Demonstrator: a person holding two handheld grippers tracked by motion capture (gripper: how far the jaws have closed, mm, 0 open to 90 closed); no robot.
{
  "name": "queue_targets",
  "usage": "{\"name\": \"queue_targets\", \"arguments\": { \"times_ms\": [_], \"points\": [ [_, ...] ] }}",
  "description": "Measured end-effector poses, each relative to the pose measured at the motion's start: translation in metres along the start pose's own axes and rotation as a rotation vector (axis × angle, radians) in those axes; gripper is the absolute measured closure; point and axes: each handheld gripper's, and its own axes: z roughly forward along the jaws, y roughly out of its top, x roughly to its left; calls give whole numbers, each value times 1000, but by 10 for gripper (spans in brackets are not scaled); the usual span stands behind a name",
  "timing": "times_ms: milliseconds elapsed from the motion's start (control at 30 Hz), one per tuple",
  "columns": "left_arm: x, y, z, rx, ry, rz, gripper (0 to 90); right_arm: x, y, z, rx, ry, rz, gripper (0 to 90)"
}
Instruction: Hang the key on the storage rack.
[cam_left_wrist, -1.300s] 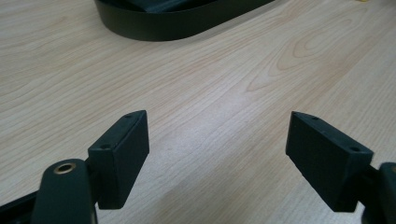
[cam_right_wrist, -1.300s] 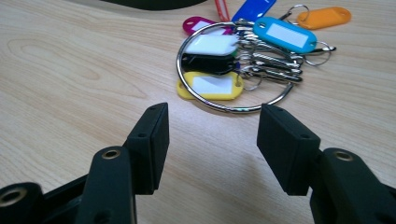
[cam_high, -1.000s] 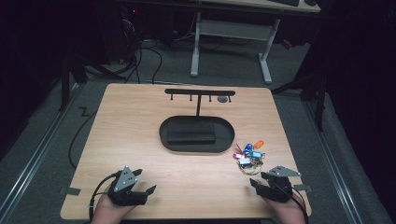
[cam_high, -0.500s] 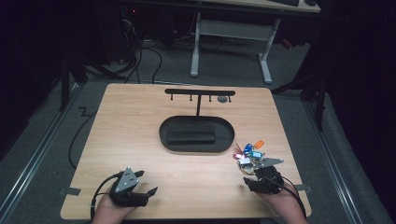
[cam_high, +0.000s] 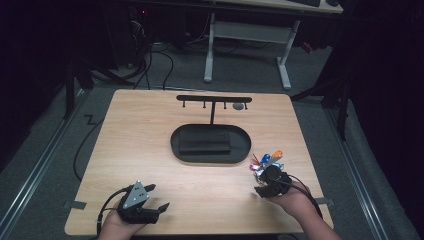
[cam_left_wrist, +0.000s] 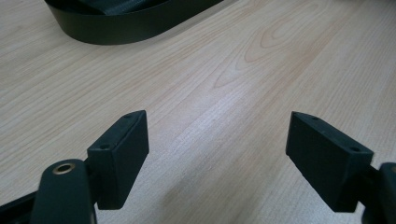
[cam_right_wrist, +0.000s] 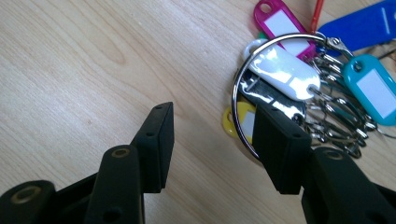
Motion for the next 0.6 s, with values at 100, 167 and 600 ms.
{"name": "queue_targets", "arguments": {
  "times_ms": [100, 167, 600],
  "points": [
    [0, 0, -1, -1, 1, 0, 222, -2, 10, 3, 32, -12, -29, 559],
    [0, 0, -1, -1, 1, -1, 222, -2, 12, 5, 34, -12, -33, 570],
    [0, -1, -2, -7, -1, 7, 230, -10, 33, 19, 147, -1, -20, 702]
  ]
}}
